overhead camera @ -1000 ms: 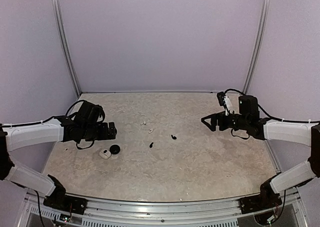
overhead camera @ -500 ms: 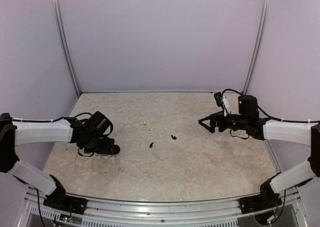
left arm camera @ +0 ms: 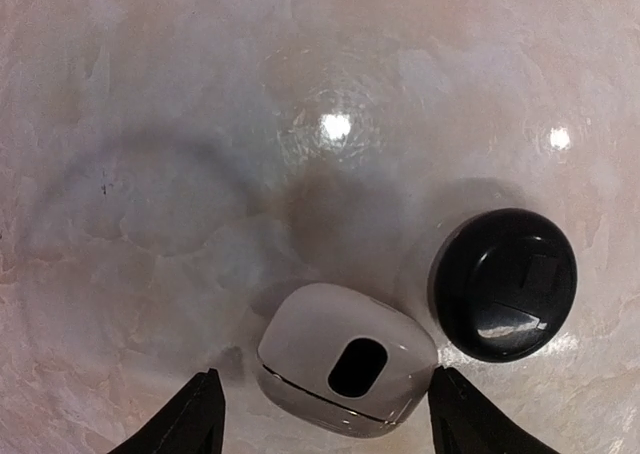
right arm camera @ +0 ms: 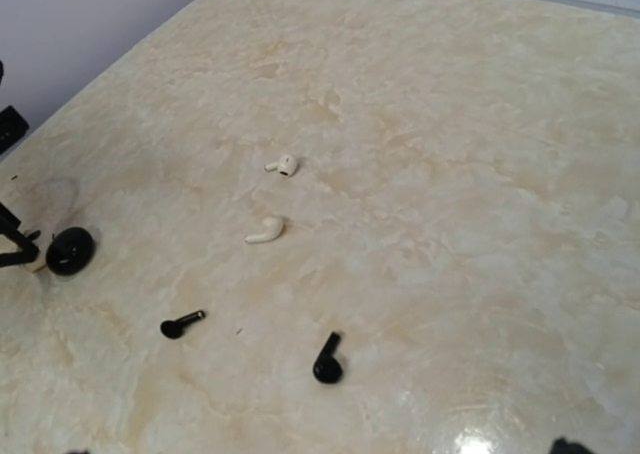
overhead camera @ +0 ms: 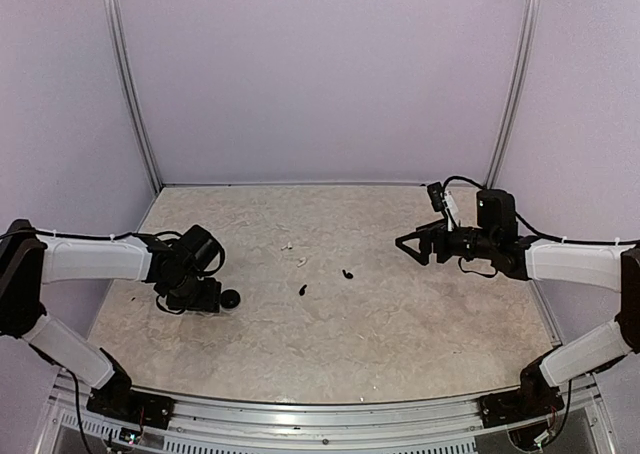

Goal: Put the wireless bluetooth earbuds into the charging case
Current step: Pick up the charging case from the center of the board.

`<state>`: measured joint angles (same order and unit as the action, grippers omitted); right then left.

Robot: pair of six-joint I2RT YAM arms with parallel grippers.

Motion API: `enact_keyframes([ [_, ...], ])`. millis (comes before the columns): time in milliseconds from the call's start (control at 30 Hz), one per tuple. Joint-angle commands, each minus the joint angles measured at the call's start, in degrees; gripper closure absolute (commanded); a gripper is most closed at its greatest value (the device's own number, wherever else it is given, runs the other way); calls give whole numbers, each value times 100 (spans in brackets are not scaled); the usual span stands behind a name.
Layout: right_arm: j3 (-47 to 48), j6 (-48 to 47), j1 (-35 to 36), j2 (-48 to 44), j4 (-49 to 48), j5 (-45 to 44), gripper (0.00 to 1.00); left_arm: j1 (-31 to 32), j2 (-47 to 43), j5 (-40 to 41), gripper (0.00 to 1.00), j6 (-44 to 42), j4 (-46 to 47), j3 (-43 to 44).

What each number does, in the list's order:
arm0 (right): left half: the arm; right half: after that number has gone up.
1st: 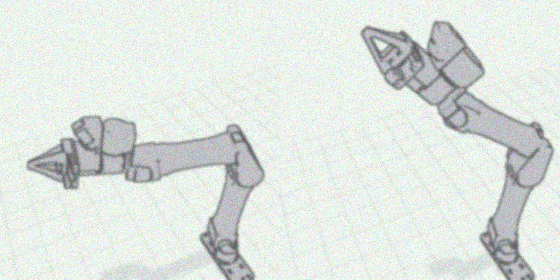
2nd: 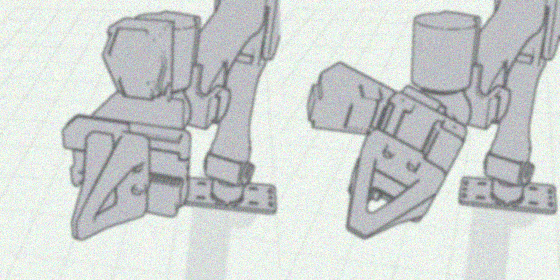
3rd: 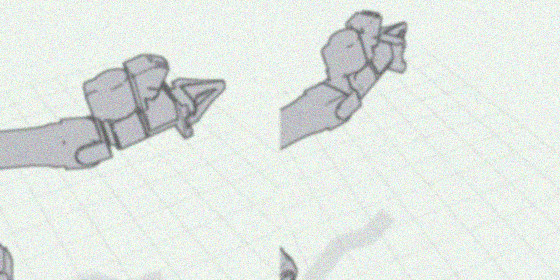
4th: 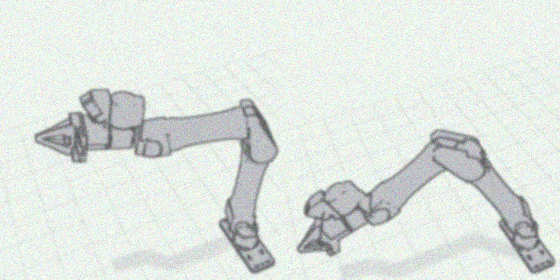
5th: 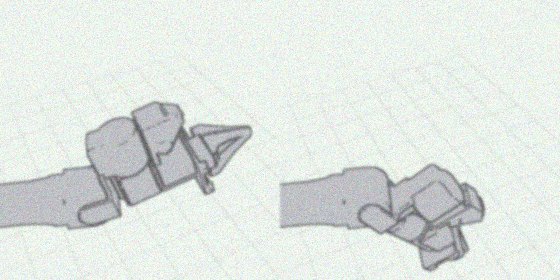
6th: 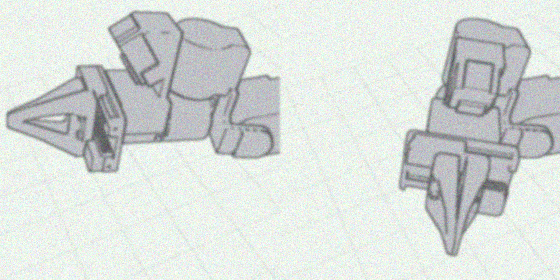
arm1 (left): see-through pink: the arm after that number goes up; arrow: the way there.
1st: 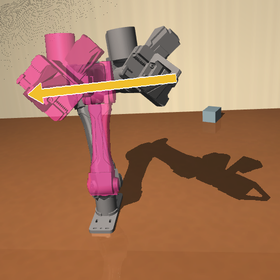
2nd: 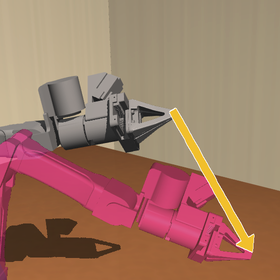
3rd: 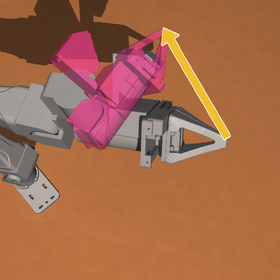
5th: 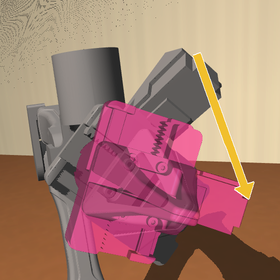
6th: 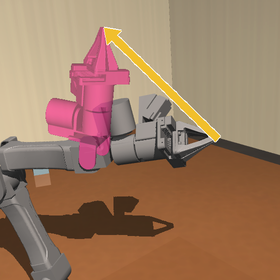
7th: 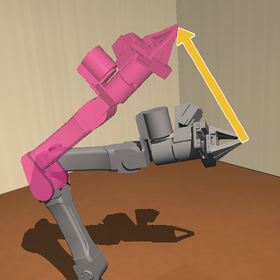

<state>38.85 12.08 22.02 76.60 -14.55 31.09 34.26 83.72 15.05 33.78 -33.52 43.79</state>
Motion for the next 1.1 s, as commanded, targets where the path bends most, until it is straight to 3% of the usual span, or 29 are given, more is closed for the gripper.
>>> enact_keyframes([
  [0,141,-32,69,79,-134,35,0,-110,80,-329,31,-185,288,117],
  [467,167,0,74,234,-207,111,1,-39,570,-539,39,-244,804,54],
  [633,175,-25,74,191,-163,91,1,-49,668,-387,33,-258,726,129],
  [833,174,-47,74,158,-146,100,1,-94,653,-318,32,-305,711,172],
  [1067,144,-39,74,115,-136,189,1,-80,390,-143,43,-376,650,179],
])
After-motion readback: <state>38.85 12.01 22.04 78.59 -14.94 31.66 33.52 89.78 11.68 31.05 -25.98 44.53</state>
